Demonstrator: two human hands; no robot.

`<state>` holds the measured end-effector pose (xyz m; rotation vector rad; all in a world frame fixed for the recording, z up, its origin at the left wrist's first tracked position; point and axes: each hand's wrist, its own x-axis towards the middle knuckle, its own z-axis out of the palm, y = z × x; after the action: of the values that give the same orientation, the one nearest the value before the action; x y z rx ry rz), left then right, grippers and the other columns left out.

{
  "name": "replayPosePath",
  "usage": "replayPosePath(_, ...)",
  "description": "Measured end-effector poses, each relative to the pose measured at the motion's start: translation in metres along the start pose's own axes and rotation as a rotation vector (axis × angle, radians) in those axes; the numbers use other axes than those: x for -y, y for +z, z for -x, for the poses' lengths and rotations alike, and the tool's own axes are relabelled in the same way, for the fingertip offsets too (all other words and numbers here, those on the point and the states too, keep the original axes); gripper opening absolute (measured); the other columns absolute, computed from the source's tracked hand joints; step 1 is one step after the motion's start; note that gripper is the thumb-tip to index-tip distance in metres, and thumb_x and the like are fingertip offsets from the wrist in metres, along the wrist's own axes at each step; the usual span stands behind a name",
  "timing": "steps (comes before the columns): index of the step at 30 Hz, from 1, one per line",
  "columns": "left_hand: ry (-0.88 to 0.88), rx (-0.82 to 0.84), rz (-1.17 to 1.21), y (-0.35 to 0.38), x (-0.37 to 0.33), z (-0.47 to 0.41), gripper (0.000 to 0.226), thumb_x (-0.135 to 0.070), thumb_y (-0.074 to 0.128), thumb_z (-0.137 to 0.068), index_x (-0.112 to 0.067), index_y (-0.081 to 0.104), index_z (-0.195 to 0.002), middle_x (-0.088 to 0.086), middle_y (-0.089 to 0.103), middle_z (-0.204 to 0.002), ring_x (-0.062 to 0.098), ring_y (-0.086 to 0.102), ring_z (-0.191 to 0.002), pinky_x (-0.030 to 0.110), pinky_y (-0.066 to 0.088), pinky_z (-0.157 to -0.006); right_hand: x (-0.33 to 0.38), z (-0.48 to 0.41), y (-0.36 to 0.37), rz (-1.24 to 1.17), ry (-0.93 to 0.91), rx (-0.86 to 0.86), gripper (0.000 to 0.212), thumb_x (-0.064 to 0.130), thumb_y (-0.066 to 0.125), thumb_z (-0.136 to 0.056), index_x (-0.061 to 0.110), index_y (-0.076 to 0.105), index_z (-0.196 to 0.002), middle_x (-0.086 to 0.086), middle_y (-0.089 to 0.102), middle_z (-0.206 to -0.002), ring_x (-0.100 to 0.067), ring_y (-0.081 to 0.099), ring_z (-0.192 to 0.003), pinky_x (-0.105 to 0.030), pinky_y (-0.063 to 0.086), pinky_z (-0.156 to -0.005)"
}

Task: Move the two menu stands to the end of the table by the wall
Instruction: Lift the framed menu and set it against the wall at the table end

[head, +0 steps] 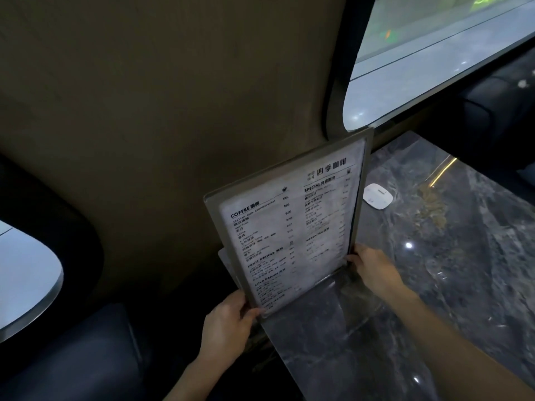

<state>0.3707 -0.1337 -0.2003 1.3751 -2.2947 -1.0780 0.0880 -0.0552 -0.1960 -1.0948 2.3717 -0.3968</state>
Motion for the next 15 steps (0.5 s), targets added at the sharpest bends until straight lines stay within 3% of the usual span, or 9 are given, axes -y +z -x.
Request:
replayPosePath(2,-0.009,-0.012,0.006,-0.003,0.002,-0.007,0.021,-0.029,0.066,-0.08,-0.017,0.062,-0.097,-0.003,0.069,-0.097,0.002,0.058,-0.081,0.013,0.046,-0.065,0.006,-0.007,0.001,-0.018,0.003,-0.001,0.022,0.015,0.046,-0.092,0.0,0.059,-0.102,-0.024,0.067,-0.105,-0.04,0.06,-0.096,-0.047,0.048,-0.083)
replayPosePath(4,-0.036,-0.007,-0.004,-0.007,0.004,-0.014,0.022,-0.029,0.066,-0.081,-0.014,0.061,-0.096,0.001,0.07,-0.095,0.009,0.061,-0.082,0.027,0.053,-0.069,0.013,-0.015,0.002,-0.029,-0.004,-0.028,0.022,0.014,0.048,-0.091,-0.002,0.059,-0.1,-0.025,0.067,-0.102,-0.04,0.061,-0.094,-0.048,0.049,-0.082)
replayPosePath(6,-0.059,-0.007,-0.019,-0.013,0.006,-0.022,0.023,-0.029,0.065,-0.081,-0.013,0.061,-0.097,0.001,0.07,-0.097,0.012,0.063,-0.085,0.031,0.052,-0.072,0.02,-0.022,0.003,0.004,-0.025,-0.051,0.021,0.016,0.05,-0.09,-0.002,0.059,-0.098,-0.026,0.068,-0.096,-0.04,0.062,-0.089,-0.046,0.05,-0.078)
replayPosePath(10,-0.085,-0.037,0.018,-0.022,0.01,-0.035,0.022,-0.028,0.064,-0.082,-0.018,0.061,-0.102,-0.003,0.068,-0.103,0.012,0.062,-0.091,0.031,0.053,-0.076,0.036,-0.036,0.003,0.023,-0.101,-0.043,0.019,0.013,0.051,-0.089,-0.002,0.059,-0.097,-0.024,0.069,-0.096,-0.042,0.062,-0.091,-0.048,0.05,-0.077)
replayPosePath(15,-0.134,-0.048,0.053,-0.032,0.016,-0.049,0.017,-0.03,0.061,-0.084,-0.027,0.061,-0.1,-0.017,0.058,-0.093,0.001,0.053,-0.083,0.021,0.043,-0.069,0.048,-0.048,0.006,0.024,-0.083,0.002,0.02,0.016,0.049,-0.09,0.0,0.059,-0.097,-0.022,0.069,-0.097,-0.039,0.063,-0.089,-0.044,0.051,-0.076)
